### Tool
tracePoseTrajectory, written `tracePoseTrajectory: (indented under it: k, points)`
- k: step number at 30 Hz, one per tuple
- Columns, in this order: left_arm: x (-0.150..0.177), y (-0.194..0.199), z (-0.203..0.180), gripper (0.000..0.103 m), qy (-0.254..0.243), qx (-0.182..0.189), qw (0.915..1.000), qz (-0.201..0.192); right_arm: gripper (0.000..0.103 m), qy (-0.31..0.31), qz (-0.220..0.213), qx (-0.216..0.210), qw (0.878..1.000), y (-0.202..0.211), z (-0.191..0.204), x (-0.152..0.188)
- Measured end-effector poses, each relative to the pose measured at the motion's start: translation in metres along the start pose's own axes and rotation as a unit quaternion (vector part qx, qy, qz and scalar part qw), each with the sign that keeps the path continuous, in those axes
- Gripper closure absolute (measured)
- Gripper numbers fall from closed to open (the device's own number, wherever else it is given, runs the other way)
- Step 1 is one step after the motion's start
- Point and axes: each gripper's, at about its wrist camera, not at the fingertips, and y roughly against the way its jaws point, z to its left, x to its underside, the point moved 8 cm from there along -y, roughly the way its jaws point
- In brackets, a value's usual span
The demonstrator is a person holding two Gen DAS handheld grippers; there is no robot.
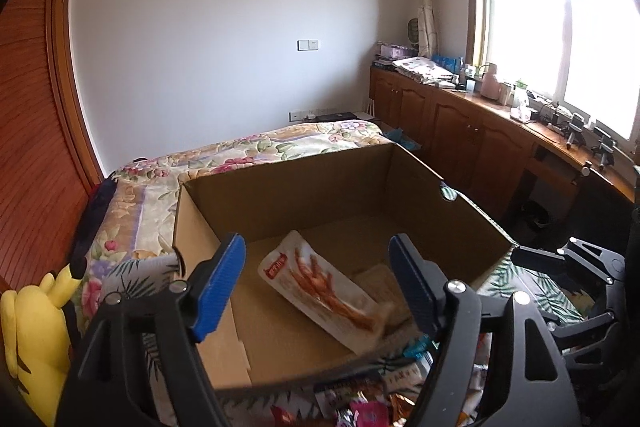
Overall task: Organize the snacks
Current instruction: 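Move both tools back toward the snack pile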
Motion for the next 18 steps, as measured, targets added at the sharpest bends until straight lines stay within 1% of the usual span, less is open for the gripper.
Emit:
tracePoseTrajectory:
  k: [5,9,15,18]
  points:
    - [0.019,0.023,-0.008,0.028,-0.009,0.001,0.9999,-0.004,0.043,-0.009,0.009,-0.001,1.0,0.014,-0.002,0.02]
    - [0.04,0.04,-0.015,0.028,-0.017,0.0,0.9999,-0.003,0.043,-0.006,0.028,0.007,1.0,0.016,-0.004,0.043]
    - [0.077,0.056,-0.026,0.028,-0.008,0.013,0.9998,0.011,0.043,-0.006,0.063,0.011,0.998,0.013,-0.011,0.081]
    - [0.099,0.056,-0.031,0.028,0.001,0.019,0.9994,0.027,0.043,-0.006,0.083,0.001,0.997,0.008,-0.011,0.097]
